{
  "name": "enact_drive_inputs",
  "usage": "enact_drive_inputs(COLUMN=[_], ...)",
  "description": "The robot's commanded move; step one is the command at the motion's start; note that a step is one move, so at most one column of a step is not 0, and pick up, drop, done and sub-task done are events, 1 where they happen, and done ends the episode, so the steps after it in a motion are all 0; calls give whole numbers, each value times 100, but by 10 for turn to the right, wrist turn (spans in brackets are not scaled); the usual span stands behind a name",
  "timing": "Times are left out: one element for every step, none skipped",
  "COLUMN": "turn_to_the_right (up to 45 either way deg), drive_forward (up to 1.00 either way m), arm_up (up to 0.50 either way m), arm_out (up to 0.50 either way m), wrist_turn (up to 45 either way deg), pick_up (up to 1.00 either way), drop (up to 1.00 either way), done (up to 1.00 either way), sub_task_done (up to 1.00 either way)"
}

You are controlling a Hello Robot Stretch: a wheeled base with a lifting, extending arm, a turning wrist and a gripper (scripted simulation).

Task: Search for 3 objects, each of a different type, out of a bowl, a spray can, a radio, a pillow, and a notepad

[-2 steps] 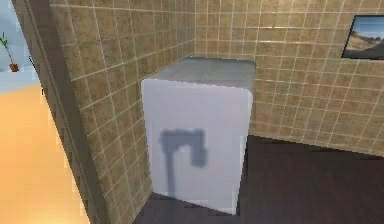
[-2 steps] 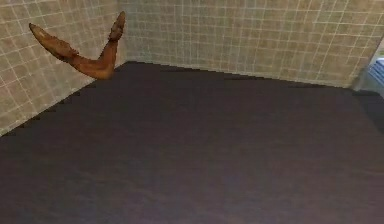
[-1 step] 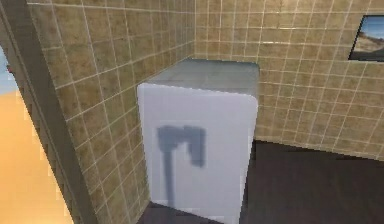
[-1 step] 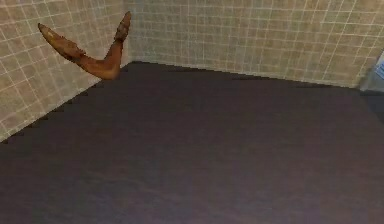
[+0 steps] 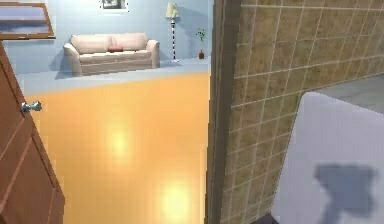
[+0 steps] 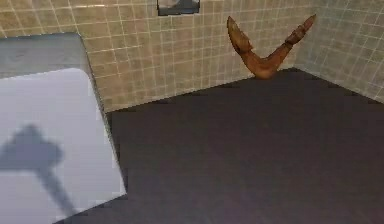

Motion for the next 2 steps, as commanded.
enact_drive_inputs(turn_to_the_right=[-210,0], drive_forward=[0,30], arm_up=[0,0], arm_out=[0,0], wrist_turn=[0,0], pick_up=[0,0], drop=[0,0], done=[0,0], sub_task_done=[0,0])
